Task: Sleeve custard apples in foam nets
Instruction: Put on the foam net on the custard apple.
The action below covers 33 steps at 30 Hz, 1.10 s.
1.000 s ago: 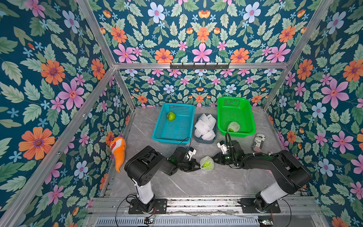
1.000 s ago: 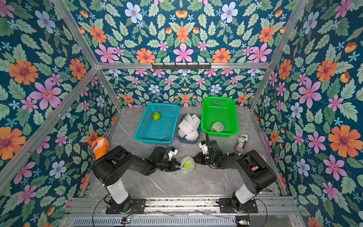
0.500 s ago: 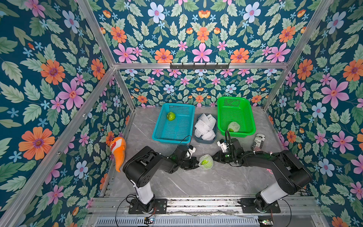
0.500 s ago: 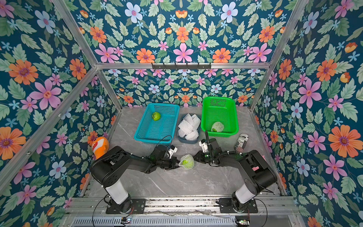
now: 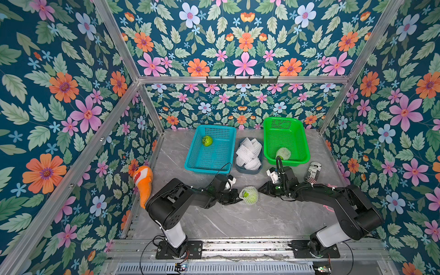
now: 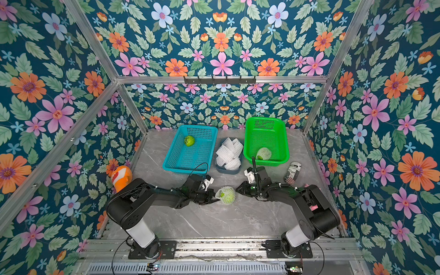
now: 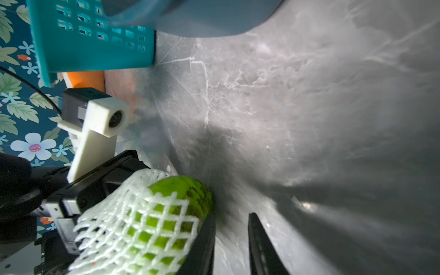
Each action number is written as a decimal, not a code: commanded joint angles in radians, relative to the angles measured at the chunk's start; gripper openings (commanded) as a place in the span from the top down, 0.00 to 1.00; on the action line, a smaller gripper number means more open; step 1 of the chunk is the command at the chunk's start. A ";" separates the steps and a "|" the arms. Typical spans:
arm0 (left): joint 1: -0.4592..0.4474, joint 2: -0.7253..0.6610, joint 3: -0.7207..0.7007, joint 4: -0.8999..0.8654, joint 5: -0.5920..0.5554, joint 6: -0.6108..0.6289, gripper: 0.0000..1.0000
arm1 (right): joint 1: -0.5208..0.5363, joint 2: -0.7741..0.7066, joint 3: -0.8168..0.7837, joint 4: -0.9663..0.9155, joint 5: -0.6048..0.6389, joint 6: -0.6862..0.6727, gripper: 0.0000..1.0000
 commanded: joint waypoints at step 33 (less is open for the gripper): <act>0.001 0.003 -0.005 0.009 0.001 0.010 1.00 | 0.102 -0.115 -0.015 0.007 -0.032 0.021 0.66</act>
